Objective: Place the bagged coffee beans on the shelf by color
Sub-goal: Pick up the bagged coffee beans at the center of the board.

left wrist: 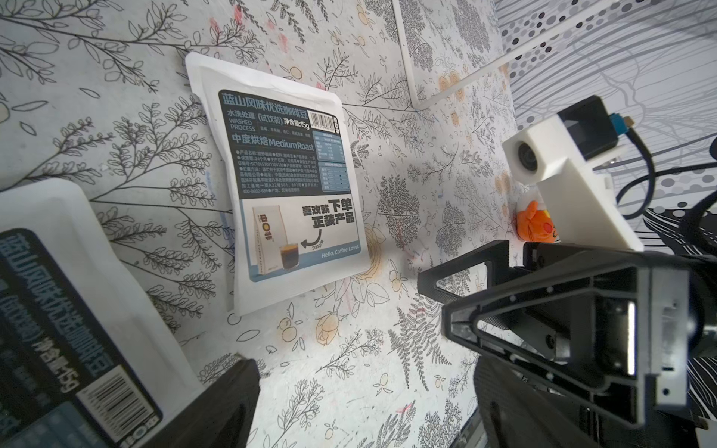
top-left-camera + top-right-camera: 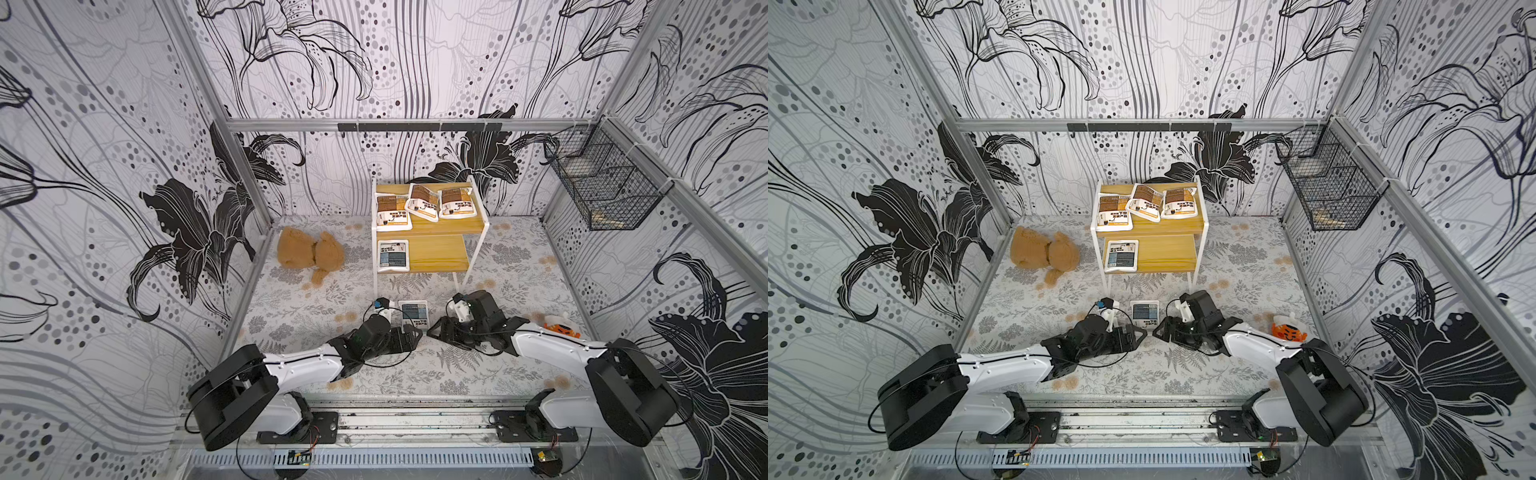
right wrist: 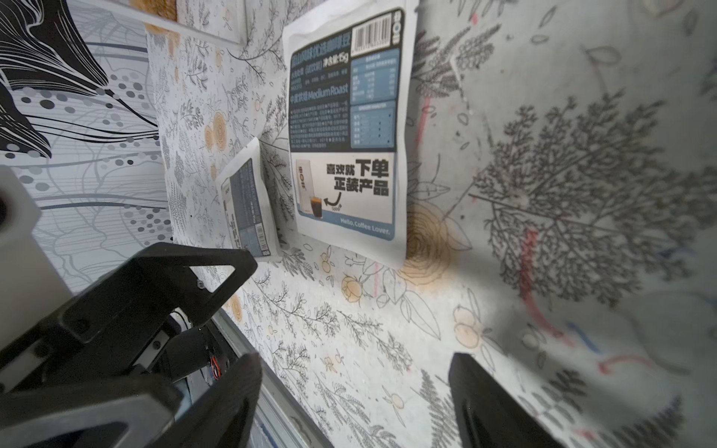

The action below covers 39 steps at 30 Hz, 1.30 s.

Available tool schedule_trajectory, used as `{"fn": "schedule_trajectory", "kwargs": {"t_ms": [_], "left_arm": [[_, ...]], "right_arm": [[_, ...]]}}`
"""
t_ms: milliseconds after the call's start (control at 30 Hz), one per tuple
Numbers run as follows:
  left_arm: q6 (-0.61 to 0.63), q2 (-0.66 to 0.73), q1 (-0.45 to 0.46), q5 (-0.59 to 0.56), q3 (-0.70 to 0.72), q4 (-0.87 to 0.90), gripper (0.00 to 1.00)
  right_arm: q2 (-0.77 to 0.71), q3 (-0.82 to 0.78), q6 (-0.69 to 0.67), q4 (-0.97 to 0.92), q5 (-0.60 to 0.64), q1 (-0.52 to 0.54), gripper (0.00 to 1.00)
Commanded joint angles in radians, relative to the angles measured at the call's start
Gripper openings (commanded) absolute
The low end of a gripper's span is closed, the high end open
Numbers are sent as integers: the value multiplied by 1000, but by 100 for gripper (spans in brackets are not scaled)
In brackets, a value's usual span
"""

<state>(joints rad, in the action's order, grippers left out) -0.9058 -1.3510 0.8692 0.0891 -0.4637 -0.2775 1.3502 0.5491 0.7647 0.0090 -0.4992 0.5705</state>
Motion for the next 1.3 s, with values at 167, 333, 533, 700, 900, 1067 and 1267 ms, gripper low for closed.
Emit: {"fn": "schedule_trajectory", "kwargs": {"t_ms": [167,333,533,700,900,1067,1267], "left_arm": [[57,-52,-28,-15,-82,46,91],[75,-85,-43,-22,-103,53,91],[82,-120,-81,-22,-82,26,90],[101,-179,-88,-19,-105,27,90],[103,-207,-94,-26,-106,19,90],[105,-217,-98,-19,-109,20,90],[111,-227,-99,-13,-115,23,90]], "right_arm": [[37,20,-37,13,-37,-10,82],[49,17,-38,25,-32,-9,81],[102,-6,-16,83,-38,-11,81],[139,-8,-13,118,-29,-19,81],[177,0,-25,131,-43,-34,80],[186,-2,-27,144,-51,-38,80],[188,-13,-28,154,-56,-43,80]]}}
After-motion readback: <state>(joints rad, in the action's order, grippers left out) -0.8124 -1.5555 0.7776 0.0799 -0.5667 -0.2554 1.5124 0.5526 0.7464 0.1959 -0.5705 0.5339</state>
